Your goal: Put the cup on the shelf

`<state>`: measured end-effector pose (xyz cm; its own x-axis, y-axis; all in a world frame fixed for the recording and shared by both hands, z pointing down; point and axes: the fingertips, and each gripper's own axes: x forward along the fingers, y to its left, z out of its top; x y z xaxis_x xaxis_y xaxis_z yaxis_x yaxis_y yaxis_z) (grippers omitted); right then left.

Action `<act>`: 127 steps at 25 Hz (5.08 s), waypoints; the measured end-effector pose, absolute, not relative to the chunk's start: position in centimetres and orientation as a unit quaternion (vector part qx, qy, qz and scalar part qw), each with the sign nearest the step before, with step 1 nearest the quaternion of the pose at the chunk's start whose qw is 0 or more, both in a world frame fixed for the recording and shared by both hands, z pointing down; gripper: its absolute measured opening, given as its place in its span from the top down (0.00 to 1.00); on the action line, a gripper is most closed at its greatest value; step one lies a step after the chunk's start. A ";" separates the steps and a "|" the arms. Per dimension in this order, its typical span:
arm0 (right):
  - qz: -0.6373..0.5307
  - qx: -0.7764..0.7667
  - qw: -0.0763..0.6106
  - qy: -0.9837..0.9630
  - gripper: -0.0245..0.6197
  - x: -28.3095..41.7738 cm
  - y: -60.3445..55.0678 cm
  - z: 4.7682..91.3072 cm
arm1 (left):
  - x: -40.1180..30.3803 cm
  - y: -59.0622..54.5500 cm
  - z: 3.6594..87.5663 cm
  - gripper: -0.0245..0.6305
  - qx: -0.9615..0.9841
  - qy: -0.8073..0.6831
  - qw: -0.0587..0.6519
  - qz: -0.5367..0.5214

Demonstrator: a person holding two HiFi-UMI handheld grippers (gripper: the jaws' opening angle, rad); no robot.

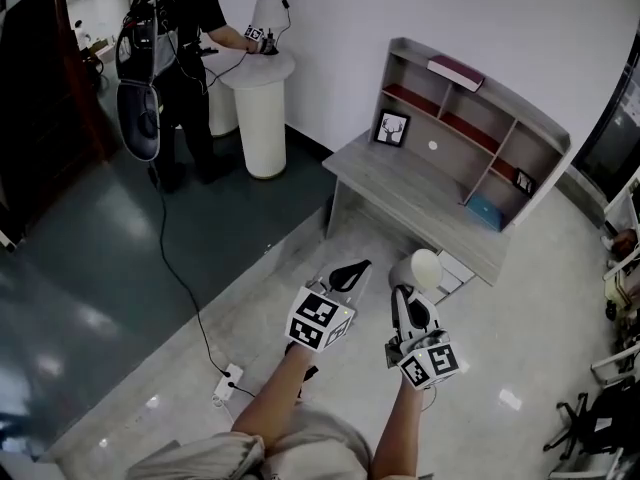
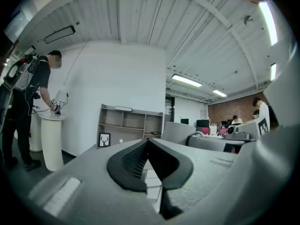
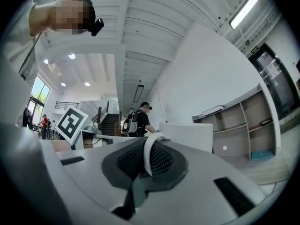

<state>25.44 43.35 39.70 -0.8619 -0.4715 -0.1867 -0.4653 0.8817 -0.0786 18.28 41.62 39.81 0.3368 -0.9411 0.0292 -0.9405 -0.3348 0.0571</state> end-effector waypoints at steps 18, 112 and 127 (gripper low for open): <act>-0.016 -0.290 0.063 0.955 0.94 18.6 33.3 40.9 | 12.8 31.0 40.3 0.95 0.852 -0.523 0.028 0.011; -0.025 -0.287 0.048 0.956 0.94 3.0 -22.8 40.9 | -9.8 -20.8 43.3 0.95 0.803 -0.590 0.054 0.057; -0.004 -0.322 0.013 0.947 0.94 0.3 -34.0 39.4 | -10.4 -34.6 39.7 0.95 0.851 -0.523 0.038 0.029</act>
